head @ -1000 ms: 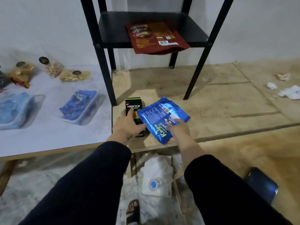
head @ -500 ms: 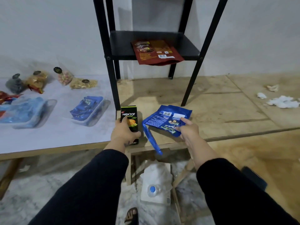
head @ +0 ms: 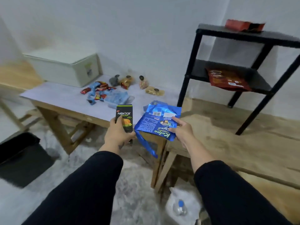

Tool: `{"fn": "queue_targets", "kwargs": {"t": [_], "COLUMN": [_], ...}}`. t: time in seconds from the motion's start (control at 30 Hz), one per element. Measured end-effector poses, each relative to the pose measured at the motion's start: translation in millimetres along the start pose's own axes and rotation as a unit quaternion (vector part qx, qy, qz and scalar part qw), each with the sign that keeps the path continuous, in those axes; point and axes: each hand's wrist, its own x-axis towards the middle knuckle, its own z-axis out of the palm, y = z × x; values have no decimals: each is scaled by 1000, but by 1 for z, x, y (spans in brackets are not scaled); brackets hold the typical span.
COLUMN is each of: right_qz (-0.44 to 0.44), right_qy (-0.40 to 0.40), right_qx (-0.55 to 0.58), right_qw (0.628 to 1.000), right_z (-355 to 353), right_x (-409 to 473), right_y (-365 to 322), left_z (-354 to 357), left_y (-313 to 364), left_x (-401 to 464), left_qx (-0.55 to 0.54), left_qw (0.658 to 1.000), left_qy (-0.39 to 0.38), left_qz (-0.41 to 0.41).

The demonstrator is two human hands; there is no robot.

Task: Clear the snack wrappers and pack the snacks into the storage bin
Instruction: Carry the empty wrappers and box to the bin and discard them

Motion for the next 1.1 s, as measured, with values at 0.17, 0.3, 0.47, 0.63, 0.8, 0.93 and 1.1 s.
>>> {"fn": "queue_targets", "kwargs": {"t": [0.17, 0.3, 0.47, 0.63, 0.8, 0.93, 1.1], "right_qz": [-42, -70, -86, -84, -95, -110, -101], "right_qy": [-95, -173, -258, -317, -365, -392, -416], "right_qx": [-64, -107, -154, -189, -207, -230, -265], "right_qw": [993, 977, 950, 926, 903, 884, 864], "right_z": [114, 223, 363, 477, 574, 652, 757], "right_x": [-7, -19, -36, -62, -67, -49, -10], "right_y": [-19, -30, -35, -31, -32, -35, -39], "left_z": [-70, -129, -200, -253, -288, -307, -335], "left_y": [-90, -172, -271, -351, -417, -465, -523], "left_x": [-3, -3, 1, -1, 14, 48, 111], "left_qx": [5, -4, -10, -26, -40, -55, -70], "left_qw": [994, 985, 969, 950, 928, 916, 900], "left_qy": [73, 107, 150, 172, 195, 201, 197], "left_qz": [-80, -134, -195, -261, -315, -342, -382]}}
